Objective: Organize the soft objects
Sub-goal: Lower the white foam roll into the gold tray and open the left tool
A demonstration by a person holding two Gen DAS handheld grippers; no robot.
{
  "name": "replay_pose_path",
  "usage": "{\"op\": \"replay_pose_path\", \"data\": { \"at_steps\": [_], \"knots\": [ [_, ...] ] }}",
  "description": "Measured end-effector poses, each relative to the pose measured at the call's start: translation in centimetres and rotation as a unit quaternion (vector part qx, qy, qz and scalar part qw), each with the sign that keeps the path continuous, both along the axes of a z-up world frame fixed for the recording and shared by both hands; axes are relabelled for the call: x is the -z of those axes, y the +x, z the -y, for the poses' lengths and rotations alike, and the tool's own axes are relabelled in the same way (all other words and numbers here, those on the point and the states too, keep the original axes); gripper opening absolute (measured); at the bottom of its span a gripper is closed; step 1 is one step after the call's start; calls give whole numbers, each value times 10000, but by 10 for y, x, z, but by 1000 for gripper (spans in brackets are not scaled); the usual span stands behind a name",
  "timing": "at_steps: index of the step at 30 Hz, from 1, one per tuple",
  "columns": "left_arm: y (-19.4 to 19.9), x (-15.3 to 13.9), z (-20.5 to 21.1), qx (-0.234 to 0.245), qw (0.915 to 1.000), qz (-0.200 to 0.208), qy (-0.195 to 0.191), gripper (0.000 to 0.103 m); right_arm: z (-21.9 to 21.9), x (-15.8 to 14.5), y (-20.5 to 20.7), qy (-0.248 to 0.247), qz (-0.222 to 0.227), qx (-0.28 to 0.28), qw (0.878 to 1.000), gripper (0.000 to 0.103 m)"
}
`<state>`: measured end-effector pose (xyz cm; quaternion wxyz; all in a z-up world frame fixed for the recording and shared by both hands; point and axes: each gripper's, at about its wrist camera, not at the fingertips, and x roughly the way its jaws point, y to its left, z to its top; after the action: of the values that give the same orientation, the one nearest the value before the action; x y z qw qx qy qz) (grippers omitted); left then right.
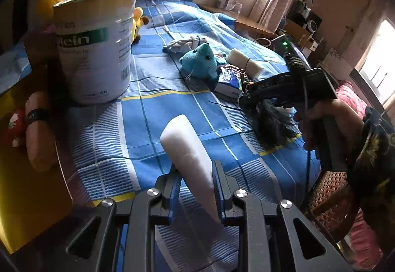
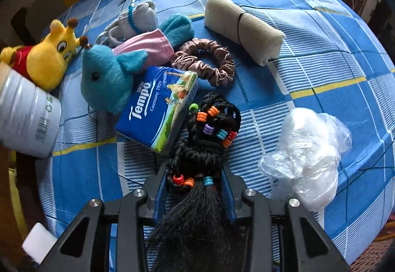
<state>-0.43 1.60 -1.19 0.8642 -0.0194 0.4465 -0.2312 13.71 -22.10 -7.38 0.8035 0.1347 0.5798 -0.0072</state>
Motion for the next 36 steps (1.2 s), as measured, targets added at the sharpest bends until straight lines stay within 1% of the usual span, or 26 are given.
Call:
{"op": "replay_pose_path", "data": {
  "at_steps": [5,8,9,12,14,16,18,19,22,25,26,28,30,31,32,33,36],
  "knots": [
    [-9,-9,-6,7,9999,166,12,25,-10,-1,-2,-419,80,-270,9987,38],
    [-13,-18,-22,-114,9997,232,-49,25,-9,0,-2,-427,89,-289,9986,38],
    [-14,-22,-30,-195,9994,251,-99,24,-15,0,-4,-431,100,-303,9986,38],
    [-16,-40,-64,-564,9974,394,-229,25,-14,-1,-3,-530,121,-399,9977,39],
    [-17,-54,-93,-881,9942,556,-276,25,-17,-1,-3,-647,137,-461,9967,39],
    [-14,-64,-124,-1266,9898,638,-158,25,-17,-2,-3,-669,143,-464,9966,39],
    [-8,-67,-158,-1661,9840,640,-14,25,-19,0,-4,-680,150,-463,9965,39],
    [-4,-66,-172,-1825,9813,612,63,25,-19,0,-5,-699,154,-472,9963,39],
    [16,-54,-214,-2189,9750,271,258,25,-22,0,-7,-762,161,-497,9957,39],
    [41,-37,-246,-2387,9704,-68,350,25,-20,0,-5,-808,175,-542,9951,39],
    [48,-31,-252,-2394,9701,-161,358,25,-20,0,-5,-815,177,-548,9950,39],
    [66,-19,-264,-2497,9668,-314,447,25,-20,0,-5,-829,182,-557,9948,39],
    [83,-8,-271,-2394,9688,-451,457,25,-21,0,-6,-842,186,-563,9947,39],
    [92,-3,-274,-2429,9676,-498,487,26,-21,0,-6,-852,189,-567,9946,39],
    [96,0,-275,-2390,9685,-521,467,26,-21,-1,-6,-862,191,-577,9944,39],
    [104,2,-274,-2308,9708,-517,395,26,-21,-1,-6,-875,194,-585,9943,39],
    [121,3,-276,-2232,9732,-460,319,26,-21,0,-6,-879,194,-578,9943,39]
  ]
}}
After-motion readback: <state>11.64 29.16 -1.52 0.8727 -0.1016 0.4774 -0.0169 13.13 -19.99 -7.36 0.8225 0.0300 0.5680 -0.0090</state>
